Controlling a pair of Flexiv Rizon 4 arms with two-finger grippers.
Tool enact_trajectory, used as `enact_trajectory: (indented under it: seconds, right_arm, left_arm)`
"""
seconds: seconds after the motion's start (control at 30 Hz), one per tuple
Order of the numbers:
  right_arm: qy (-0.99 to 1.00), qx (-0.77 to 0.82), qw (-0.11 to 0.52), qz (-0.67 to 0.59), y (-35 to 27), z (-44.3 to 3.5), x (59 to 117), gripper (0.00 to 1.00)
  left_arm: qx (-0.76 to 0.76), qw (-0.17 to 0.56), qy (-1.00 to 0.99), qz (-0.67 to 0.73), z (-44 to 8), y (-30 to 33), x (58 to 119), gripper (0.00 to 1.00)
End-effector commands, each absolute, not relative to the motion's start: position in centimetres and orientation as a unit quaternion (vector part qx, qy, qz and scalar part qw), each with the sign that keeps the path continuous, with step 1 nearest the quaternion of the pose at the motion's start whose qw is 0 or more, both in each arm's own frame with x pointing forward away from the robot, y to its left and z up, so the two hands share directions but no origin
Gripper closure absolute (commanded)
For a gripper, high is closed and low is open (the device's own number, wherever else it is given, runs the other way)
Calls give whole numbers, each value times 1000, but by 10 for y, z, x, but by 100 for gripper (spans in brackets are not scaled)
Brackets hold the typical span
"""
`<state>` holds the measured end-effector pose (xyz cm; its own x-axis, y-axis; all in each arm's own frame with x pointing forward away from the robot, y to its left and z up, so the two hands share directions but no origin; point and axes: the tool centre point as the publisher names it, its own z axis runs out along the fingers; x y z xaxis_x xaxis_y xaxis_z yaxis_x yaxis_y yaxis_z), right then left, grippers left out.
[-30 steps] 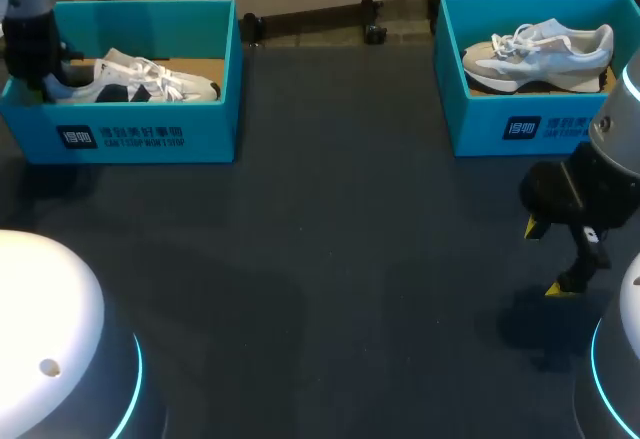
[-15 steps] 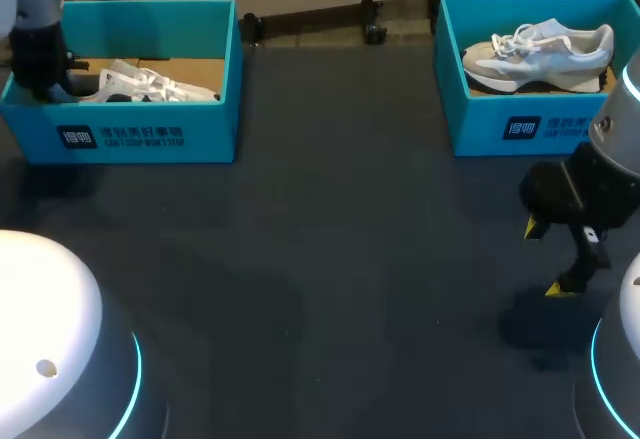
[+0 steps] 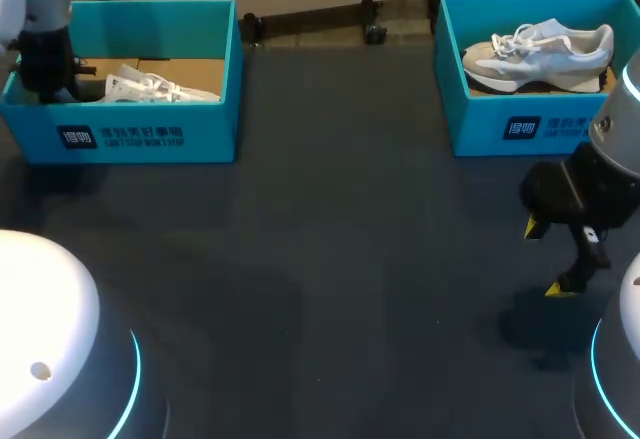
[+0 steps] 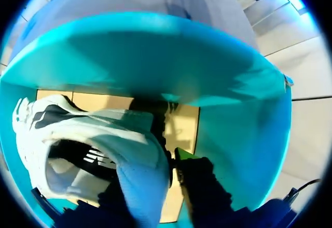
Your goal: Take the shoe out of the shoebox, open the shoe tongue, remove and reinsert the insole, then place the shoe into the shoebox
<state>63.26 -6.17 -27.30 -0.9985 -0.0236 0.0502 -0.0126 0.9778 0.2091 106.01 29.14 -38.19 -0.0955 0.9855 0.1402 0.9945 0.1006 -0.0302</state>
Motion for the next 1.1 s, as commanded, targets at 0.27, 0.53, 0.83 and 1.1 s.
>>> enact_trajectory:
  seconds: [0.27,0.53,0.83,1.1]
  right_arm:
    - [-994,9,25,-104,-62,-274,632,0]
    - [-994,9,25,-104,-62,-274,632,0]
    - [-994,9,25,-104,-62,-274,632,0]
    - [-994,9,25,-104,-62,-274,632,0]
  left_arm:
    - [-672,34,-739,-27,-358,290,1061,2]
    - [-678,8,-734,-43,-318,280,1058,0]
    - [-679,-10,-731,-63,-255,277,1035,0]
    - [-675,-15,-735,-58,-219,285,996,0]
